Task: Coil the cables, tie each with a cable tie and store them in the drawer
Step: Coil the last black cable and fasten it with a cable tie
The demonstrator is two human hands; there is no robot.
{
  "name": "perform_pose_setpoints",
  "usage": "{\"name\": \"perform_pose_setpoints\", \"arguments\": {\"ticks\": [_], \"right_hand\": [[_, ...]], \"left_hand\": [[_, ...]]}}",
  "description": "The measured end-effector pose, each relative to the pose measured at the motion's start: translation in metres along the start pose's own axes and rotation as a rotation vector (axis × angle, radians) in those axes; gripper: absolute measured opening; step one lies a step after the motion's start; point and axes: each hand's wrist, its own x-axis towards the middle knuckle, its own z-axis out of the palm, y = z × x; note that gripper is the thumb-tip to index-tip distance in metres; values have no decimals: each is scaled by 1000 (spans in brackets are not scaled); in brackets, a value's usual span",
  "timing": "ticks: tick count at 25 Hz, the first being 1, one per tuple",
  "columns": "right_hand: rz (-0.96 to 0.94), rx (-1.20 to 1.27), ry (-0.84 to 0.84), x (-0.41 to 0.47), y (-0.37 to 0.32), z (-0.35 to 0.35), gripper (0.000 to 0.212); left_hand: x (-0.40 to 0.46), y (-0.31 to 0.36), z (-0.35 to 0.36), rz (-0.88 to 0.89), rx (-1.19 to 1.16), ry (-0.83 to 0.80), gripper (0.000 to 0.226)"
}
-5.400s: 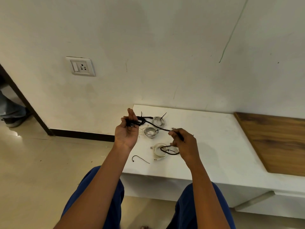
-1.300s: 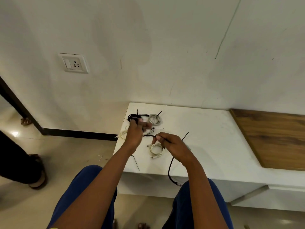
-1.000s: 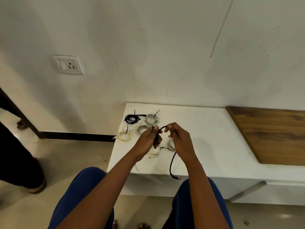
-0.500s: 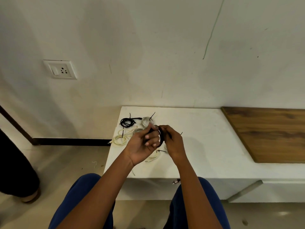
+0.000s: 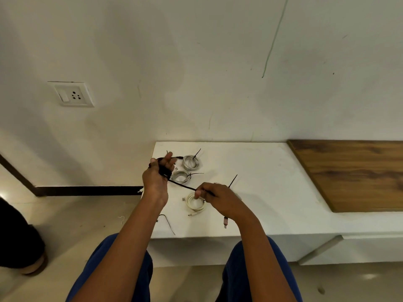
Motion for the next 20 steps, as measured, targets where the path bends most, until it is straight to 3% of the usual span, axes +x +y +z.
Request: {"name": "perform_pose_setpoints", "arguments": {"ticks": [3, 6, 9, 15, 20], "right_hand": [[-28, -106, 72, -1, -2, 2, 20], [-90, -219, 272, -2, -1, -1, 20], [-189, -163, 372, -3, 1, -3, 20], [-206, -21, 508, -4, 4, -12, 15], [-163, 236, 555, -1, 0, -12, 10]], "left_hand": [[-4, -18, 1, 136, 472, -79, 33], [-12, -26, 3, 180, 733, -188, 24], [-23, -34, 6, 193, 1002, -313, 22], [-40, -37, 7, -137, 833, -597, 42], [-43, -30, 13, -405, 549, -612, 43]]}}
